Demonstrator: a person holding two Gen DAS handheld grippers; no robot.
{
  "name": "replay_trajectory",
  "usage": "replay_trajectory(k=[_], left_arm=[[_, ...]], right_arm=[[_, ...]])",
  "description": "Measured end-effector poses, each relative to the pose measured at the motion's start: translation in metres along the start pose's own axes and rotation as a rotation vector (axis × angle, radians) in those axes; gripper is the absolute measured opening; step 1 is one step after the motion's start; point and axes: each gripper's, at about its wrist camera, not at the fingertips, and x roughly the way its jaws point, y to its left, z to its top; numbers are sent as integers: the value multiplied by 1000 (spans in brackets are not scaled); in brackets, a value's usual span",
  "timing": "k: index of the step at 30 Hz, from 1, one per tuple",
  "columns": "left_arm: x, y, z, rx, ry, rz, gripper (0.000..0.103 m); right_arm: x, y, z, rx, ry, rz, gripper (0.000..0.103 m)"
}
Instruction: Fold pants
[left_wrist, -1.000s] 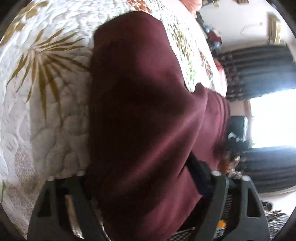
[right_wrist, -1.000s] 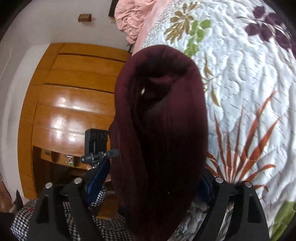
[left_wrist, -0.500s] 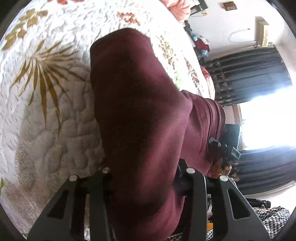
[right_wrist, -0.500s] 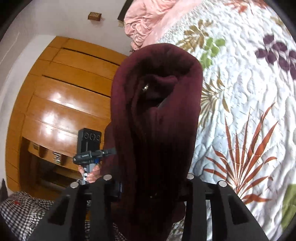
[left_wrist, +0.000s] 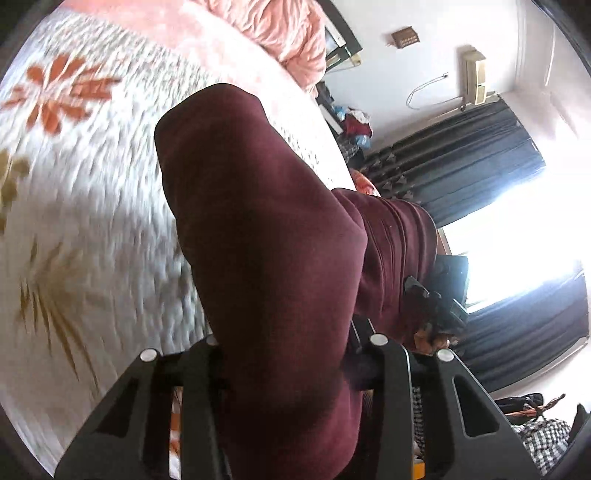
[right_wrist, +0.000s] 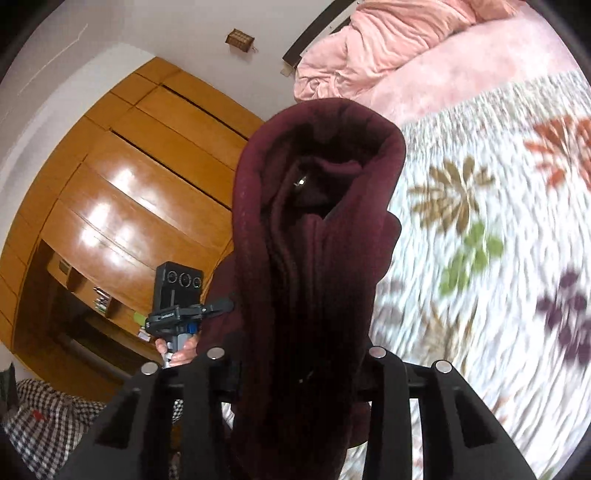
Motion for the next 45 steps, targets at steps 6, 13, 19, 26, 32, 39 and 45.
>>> replay_trajectory(k=[6, 13, 19, 26, 32, 39, 45], left_arm=[[23, 19, 49, -7, -11, 57, 36], [53, 63, 85, -34, 53, 164, 37], [61, 79, 86, -18, 60, 138, 39], [52, 94, 58, -19, 64, 137, 44], [25, 91, 37, -51, 28, 222, 81], [16, 83, 15, -25, 12, 273, 84], [15, 85, 11, -6, 5, 286, 85]], right_arm=[[33, -33, 48, 30, 11, -35, 37], [85, -97, 64, 154, 76, -103, 37], [90, -130, 51, 238, 48, -54, 40], [95, -149, 39, 311, 28, -21, 52], [70, -131, 24, 285, 21, -56, 78], [48, -122, -2, 305, 16, -104, 68], [50, -125, -11, 303, 13, -183, 69]])
